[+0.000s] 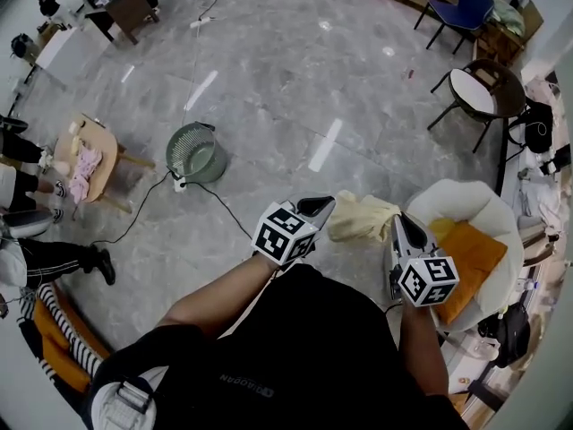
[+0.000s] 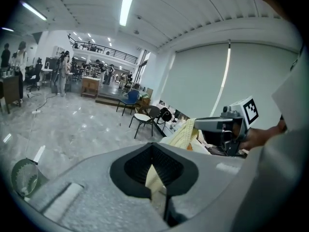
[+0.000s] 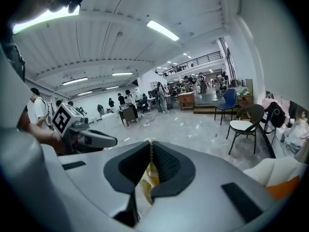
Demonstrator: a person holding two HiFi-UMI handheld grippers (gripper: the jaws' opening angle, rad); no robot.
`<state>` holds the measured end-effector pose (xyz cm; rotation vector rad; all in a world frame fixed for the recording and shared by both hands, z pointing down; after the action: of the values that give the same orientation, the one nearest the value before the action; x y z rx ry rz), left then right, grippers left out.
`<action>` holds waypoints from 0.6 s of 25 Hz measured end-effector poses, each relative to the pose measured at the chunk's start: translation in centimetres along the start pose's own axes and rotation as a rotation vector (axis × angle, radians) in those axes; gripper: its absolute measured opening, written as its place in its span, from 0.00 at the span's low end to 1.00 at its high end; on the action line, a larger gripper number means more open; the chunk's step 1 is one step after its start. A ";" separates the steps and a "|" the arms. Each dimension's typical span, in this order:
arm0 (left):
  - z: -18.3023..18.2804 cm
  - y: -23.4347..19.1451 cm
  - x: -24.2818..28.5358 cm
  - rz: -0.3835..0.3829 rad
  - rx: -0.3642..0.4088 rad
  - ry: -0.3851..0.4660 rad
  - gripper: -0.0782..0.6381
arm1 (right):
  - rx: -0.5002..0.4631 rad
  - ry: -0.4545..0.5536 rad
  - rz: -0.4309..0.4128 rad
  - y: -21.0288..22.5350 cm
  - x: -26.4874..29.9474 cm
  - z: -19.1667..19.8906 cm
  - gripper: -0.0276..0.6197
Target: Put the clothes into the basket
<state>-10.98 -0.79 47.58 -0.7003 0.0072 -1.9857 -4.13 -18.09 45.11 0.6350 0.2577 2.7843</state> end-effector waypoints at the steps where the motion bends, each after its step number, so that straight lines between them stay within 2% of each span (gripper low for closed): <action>1: 0.3 -0.9 -0.7 -0.007 -0.007 0.000 0.11 | -0.007 -0.005 -0.012 -0.9 1.1 -0.2 0.09; 6: 1.7 -4.8 -4.5 -0.062 -0.053 0.014 0.11 | -0.044 -0.036 -0.086 -5.0 6.3 -1.2 0.09; 15: 3.4 -12.1 -11.8 -0.283 -0.187 0.070 0.11 | -0.124 -0.094 -0.277 -11.0 14.4 -4.1 0.09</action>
<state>-15.10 15.97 48.40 -0.7854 0.1445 -2.3011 -15.96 -3.76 44.62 0.6435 0.1396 2.4767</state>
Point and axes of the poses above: the fingertips, and each gripper's own axes: x forward along the fingers, y to its right, z out of its underside, the point moved 4 cm from there along -x, backward along the fingers
